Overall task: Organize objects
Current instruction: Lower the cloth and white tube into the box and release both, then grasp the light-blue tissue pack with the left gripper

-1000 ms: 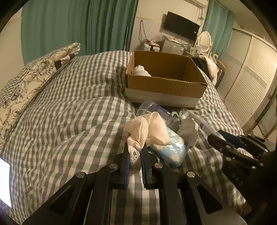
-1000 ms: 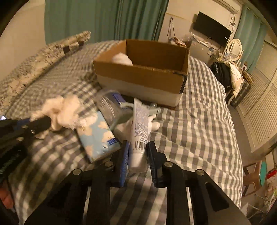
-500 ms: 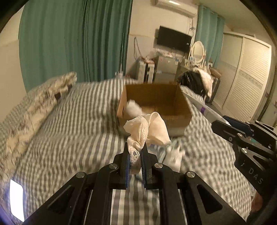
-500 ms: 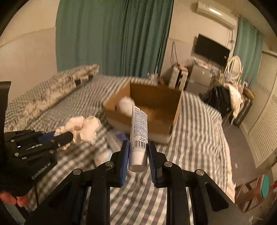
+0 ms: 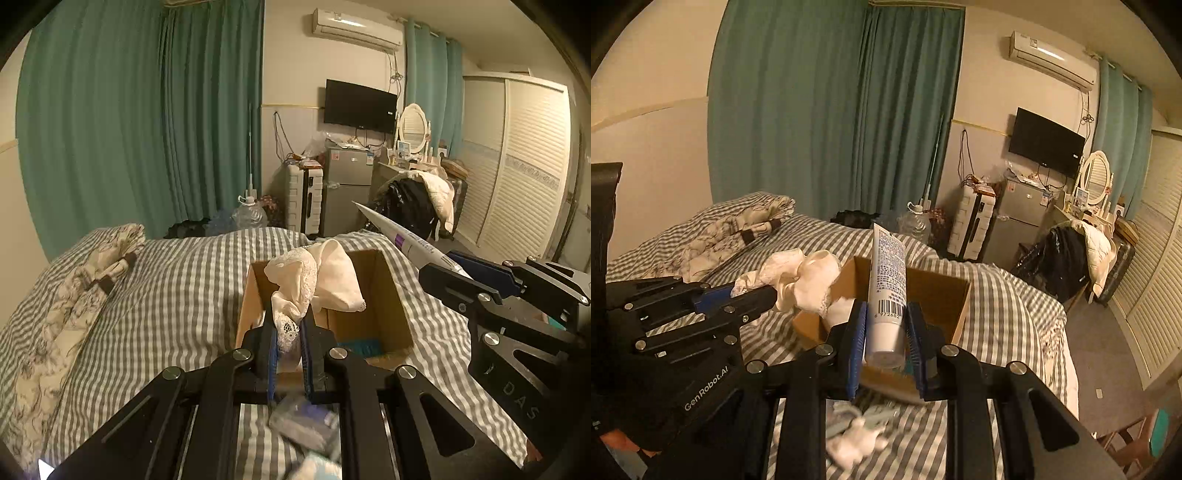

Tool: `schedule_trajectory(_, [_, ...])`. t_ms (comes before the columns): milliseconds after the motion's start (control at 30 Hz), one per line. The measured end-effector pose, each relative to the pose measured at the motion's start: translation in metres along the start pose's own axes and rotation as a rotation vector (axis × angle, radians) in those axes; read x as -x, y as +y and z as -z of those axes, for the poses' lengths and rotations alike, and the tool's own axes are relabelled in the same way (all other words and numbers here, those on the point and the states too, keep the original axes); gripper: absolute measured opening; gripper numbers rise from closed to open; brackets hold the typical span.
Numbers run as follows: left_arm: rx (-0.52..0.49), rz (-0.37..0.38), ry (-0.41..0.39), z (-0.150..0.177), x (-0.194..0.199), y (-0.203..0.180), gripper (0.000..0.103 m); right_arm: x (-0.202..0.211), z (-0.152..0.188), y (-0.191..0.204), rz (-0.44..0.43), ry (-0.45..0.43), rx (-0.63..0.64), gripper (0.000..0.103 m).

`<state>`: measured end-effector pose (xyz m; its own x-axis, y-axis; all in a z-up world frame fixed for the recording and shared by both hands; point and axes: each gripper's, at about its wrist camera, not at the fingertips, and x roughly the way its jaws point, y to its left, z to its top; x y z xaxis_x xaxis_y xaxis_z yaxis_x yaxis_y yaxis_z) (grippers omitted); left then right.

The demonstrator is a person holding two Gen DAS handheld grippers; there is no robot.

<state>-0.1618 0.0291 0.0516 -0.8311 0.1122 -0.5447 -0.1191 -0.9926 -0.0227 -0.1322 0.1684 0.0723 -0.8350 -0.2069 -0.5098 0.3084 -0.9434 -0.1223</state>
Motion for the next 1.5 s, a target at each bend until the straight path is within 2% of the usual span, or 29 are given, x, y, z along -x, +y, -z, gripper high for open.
schedule_trajectory(267, [-0.002, -0.016, 0.042, -0.015, -0.081, 0.006, 0.011, -0.082, -0.015, -0.028, -0.02, 0.04, -0.051, 0.021])
schedule_trajectory(400, [-0.011, -0.002, 0.093, -0.011, -0.123, 0.009, 0.011, -0.126, -0.01, -0.038, -0.033, 0.082, -0.071, 0.021])
schedule_trajectory(533, [-0.01, 0.02, 0.124, -0.002, -0.145, 0.016, 0.011, -0.157, 0.004, -0.045, -0.056, 0.117, -0.09, 0.021])
schedule_trajectory(633, [-0.016, 0.012, 0.136, 0.004, -0.151, 0.014, 0.017, -0.164, 0.014, -0.049, -0.071, 0.121, -0.122, 0.023])
schedule_trajectory(667, [-0.016, 0.018, 0.145, 0.006, -0.151, 0.014, 0.025, -0.164, 0.016, -0.05, -0.079, 0.123, -0.131, 0.027])
schedule_trajectory(700, [-0.013, 0.022, 0.152, 0.006, -0.15, 0.013, 0.031, -0.162, 0.018, -0.052, -0.079, 0.123, -0.137, 0.039])
schedule_trajectory(733, [-0.006, 0.018, 0.152, 0.007, -0.146, 0.013, 0.05, -0.159, 0.018, -0.054, -0.074, 0.12, -0.14, 0.051])
schedule_trajectory(767, [0.001, 0.009, 0.143, 0.008, -0.14, 0.013, 0.069, -0.153, 0.018, -0.055, -0.068, 0.11, -0.142, 0.054])
schedule_trajectory(833, [0.008, -0.015, 0.111, 0.009, -0.123, 0.012, 0.078, -0.137, 0.014, -0.056, -0.06, 0.085, -0.142, 0.063])
schedule_trajectory(933, [-0.004, -0.029, 0.106, 0.008, -0.097, 0.011, 0.078, -0.105, 0.008, -0.059, -0.041, 0.06, -0.145, 0.069])
schedule_trajectory(1000, [-0.002, -0.045, 0.092, 0.006, -0.076, 0.012, 0.081, -0.084, 0.004, -0.059, -0.027, 0.052, -0.139, 0.072])
schedule_trajectory(1067, [0.011, -0.061, 0.069, 0.005, -0.053, 0.014, 0.089, -0.061, 0.001, -0.059, -0.012, 0.04, -0.136, 0.076])
schedule_trajectory(1200, [0.033, -0.074, 0.036, 0.002, -0.01, 0.013, 0.091, -0.013, -0.005, -0.055, 0.008, 0.019, -0.113, 0.082])
schedule_trajectory(1267, [0.039, -0.077, 0.021, 0.004, 0.01, 0.012, 0.096, 0.011, -0.006, -0.051, 0.018, 0.01, -0.097, 0.083])
schedule_trajectory(1367, [0.048, -0.082, 0.0, 0.015, 0.032, 0.012, 0.102, 0.04, -0.002, -0.046, 0.027, -0.008, -0.091, 0.089])
schedule_trajectory(1500, [0.059, -0.083, 0.018, 0.04, 0.044, 0.011, 0.102, 0.064, 0.017, -0.037, 0.022, -0.007, -0.089, 0.093])
